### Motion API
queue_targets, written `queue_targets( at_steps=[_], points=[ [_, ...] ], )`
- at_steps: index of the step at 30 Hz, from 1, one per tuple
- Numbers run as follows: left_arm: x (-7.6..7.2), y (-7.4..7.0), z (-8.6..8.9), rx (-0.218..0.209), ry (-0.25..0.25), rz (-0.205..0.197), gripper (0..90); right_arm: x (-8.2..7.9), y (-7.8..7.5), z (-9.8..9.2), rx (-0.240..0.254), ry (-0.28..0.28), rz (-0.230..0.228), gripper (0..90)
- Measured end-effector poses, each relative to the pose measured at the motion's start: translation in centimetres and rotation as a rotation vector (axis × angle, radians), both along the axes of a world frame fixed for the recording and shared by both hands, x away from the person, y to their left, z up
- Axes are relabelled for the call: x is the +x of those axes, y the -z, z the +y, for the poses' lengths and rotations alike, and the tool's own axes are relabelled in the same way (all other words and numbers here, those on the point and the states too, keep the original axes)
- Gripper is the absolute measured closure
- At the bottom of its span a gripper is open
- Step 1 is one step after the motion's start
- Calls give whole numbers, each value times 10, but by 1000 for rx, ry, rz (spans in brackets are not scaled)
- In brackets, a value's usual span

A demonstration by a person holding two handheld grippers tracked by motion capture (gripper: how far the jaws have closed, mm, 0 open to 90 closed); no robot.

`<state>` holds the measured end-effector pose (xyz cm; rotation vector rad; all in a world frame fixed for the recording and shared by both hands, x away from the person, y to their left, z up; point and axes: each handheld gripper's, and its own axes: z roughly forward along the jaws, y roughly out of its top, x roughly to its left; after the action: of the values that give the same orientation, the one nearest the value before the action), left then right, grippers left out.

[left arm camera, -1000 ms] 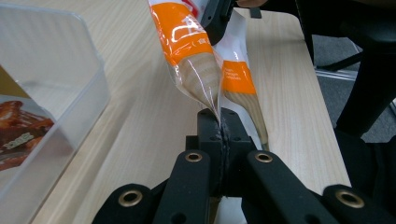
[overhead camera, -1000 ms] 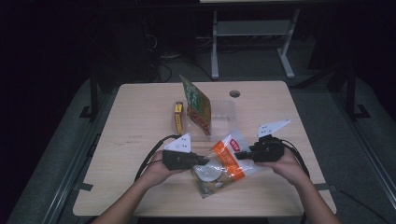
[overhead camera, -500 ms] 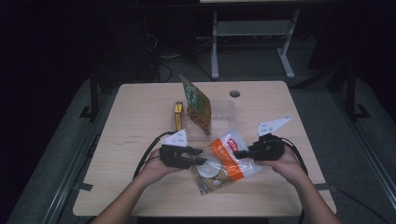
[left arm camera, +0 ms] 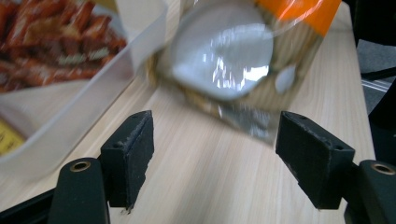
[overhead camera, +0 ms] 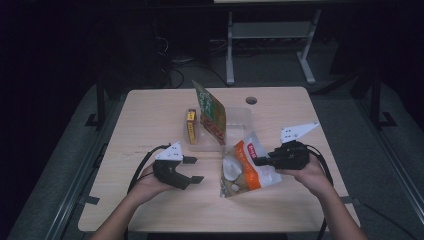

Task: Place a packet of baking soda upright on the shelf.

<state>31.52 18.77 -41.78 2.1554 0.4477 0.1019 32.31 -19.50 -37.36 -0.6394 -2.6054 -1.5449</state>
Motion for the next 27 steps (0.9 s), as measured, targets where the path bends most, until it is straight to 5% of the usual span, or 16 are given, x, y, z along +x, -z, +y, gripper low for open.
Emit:
queue_targets(
  at_steps=[13, 27],
  points=[
    [-9, 10, 31, 57, -46, 16, 232, 0, -30, -3, -10, 29, -61, 900],
    [-10, 10, 31, 67, -45, 26, 232, 4, -75, -21, -9, 117, -132, 900]
  ],
)
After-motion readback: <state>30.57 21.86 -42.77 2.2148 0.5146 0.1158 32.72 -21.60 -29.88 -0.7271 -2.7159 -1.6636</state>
